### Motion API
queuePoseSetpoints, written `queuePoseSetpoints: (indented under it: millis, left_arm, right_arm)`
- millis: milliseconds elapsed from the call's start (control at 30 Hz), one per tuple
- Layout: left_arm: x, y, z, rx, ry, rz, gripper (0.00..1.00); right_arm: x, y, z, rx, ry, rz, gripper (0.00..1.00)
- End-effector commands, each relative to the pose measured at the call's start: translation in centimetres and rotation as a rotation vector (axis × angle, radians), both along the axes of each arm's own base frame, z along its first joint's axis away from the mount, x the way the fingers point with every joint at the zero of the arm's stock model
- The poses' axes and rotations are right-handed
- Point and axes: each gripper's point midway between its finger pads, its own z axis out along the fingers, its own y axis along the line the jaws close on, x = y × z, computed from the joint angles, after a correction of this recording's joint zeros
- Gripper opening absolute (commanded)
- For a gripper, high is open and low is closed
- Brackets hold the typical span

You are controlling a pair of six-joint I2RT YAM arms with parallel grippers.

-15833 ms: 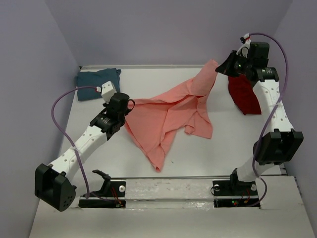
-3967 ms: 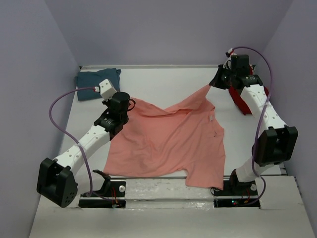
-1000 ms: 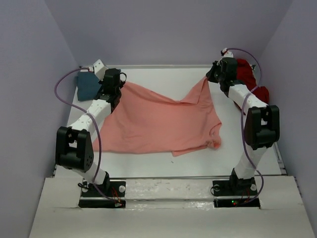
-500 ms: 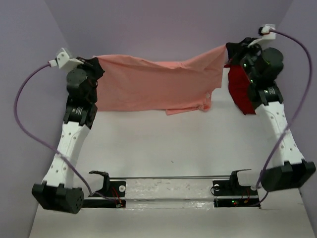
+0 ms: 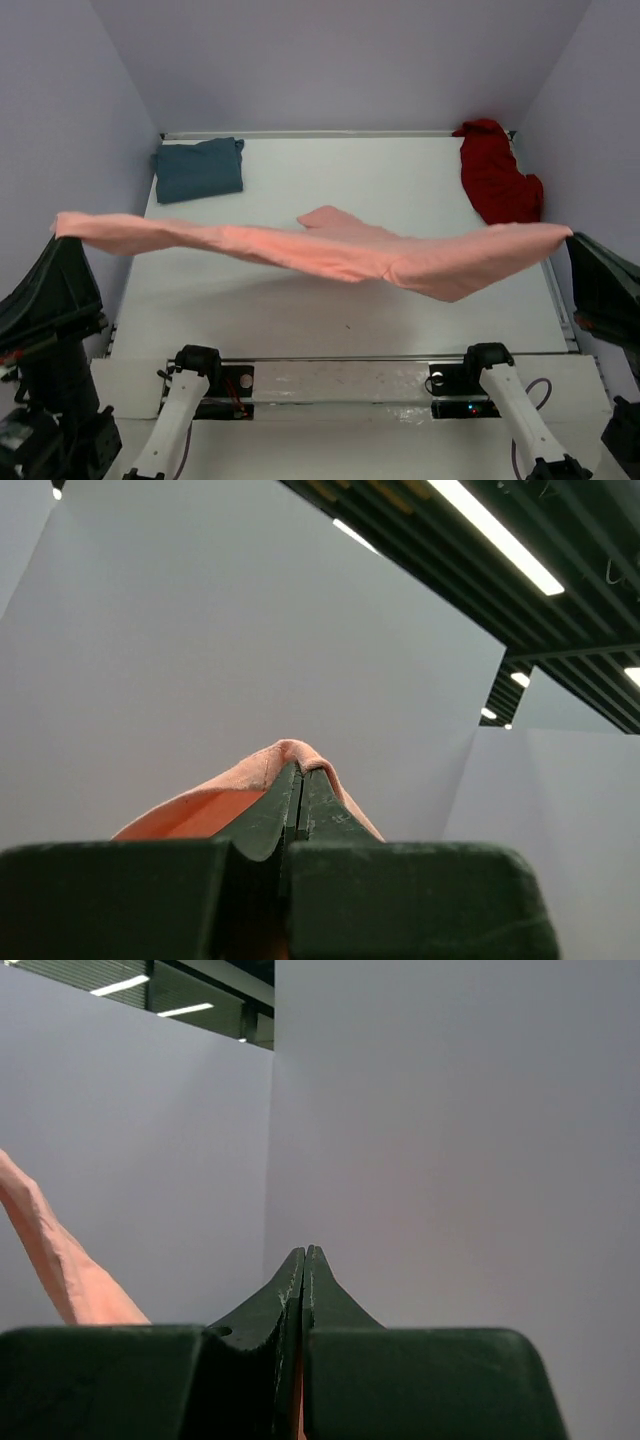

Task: Fold and stack the t-shirts
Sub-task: Flatten the tshirt out

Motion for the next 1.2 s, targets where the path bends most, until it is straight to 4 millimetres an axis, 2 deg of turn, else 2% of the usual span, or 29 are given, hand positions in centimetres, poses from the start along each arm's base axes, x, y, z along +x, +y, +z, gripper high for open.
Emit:
queuePoseSetpoints:
  millis: [0, 33, 67, 100, 133, 200, 300, 400, 433, 467, 500, 533, 633, 667, 700, 733, 833, 900, 1000, 1167]
  left_arm:
    - [-7.4, 0.8, 0.6, 0.060, -0.121, 0.040, 0.00]
    - [-9.5, 1.8, 0.4, 0.032, -0.149, 0.073, 0.00]
    - [-10.5, 2.3, 0.5, 0.018, -0.165, 0.091, 0.00]
    - [-11.0, 2.9, 0.4, 0.006, -0.164, 0.116, 0.00]
    - [-12.3, 3.6, 0.9, -0.018, -0.182, 0.139, 0.00]
    - [-11.9, 3.8, 1.2, -0.018, -0.166, 0.158, 0.00]
    - [-10.1, 3.9, 1.0, -0.022, -0.138, 0.174, 0.00]
    - [-5.4, 3.3, -0.4, -0.014, -0.053, 0.176, 0.00]
    - [-2.2, 2.9, -1.7, -0.007, 0.013, 0.172, 0.00]
    - [-0.4, 2.6, -2.7, -0.002, 0.055, 0.170, 0.00]
    - [0.6, 2.5, -2.6, -0.011, 0.049, 0.169, 0.00]
    - [3.7, 2.0, -4.2, 0.001, 0.114, 0.165, 0.00]
    - [7.7, 1.3, -5.8, 0.004, 0.169, 0.157, 0.00]
    - [10.6, 1.0, -7.6, 0.013, 0.234, 0.160, 0.00]
    - [11.7, 0.8, -7.9, 0.010, 0.245, 0.155, 0.00]
    - [14.1, 0.5, -9.3, 0.015, 0.300, 0.157, 0.00]
    - [16.9, -0.1, -10.4, 0.008, 0.354, 0.134, 0.00]
    - [17.5, -0.4, -10.4, 0.003, 0.366, 0.120, 0.00]
    - [17.5, -0.6, -9.8, -0.008, 0.361, 0.103, 0.00]
    - [16.6, -0.6, -9.1, -0.014, 0.347, 0.087, 0.00]
  right_arm:
    - [-6.7, 0.3, -0.7, -0.027, -0.017, 0.065, 0.00]
    - [-8.1, 0.0, -0.7, -0.018, -0.024, 0.058, 0.00]
    - [-9.4, -0.1, -0.1, -0.017, -0.058, 0.056, 0.00]
    - [-9.8, -0.4, 0.0, -0.005, -0.054, 0.046, 0.00]
    - [-10.6, -0.5, 0.7, -0.003, -0.074, 0.044, 0.00]
    - [-10.2, -0.6, 1.1, -0.001, -0.066, 0.038, 0.00]
    - [-7.2, -0.6, 1.4, 0.002, -0.016, 0.021, 0.00]
    - [-1.5, -0.5, 0.5, 0.010, 0.084, -0.011, 0.00]
    - [1.3, -0.3, -0.5, 0.007, 0.129, -0.016, 0.00]
    - [3.1, -0.2, -1.1, 0.008, 0.159, -0.021, 0.00]
    - [5.6, 0.1, -1.8, 0.002, 0.204, -0.023, 0.00]
    - [7.3, 0.3, -2.5, -0.005, 0.232, -0.025, 0.00]
    - [12.6, 0.6, -4.8, -0.006, 0.310, -0.041, 0.00]
    - [15.0, 0.8, -5.7, -0.016, 0.349, -0.047, 0.00]
    - [16.4, 0.9, -6.3, -0.016, 0.367, -0.051, 0.00]
    - [18.6, 1.1, -7.1, -0.027, 0.404, -0.054, 0.00]
    - [21.6, 1.6, -8.3, -0.037, 0.440, -0.047, 0.00]
    - [22.4, 1.6, -8.2, -0.036, 0.436, -0.048, 0.00]
    - [22.8, 1.7, -7.8, -0.038, 0.429, -0.051, 0.00]
    - [21.8, 1.2, -6.1, -0.044, 0.391, -0.077, 0.00]
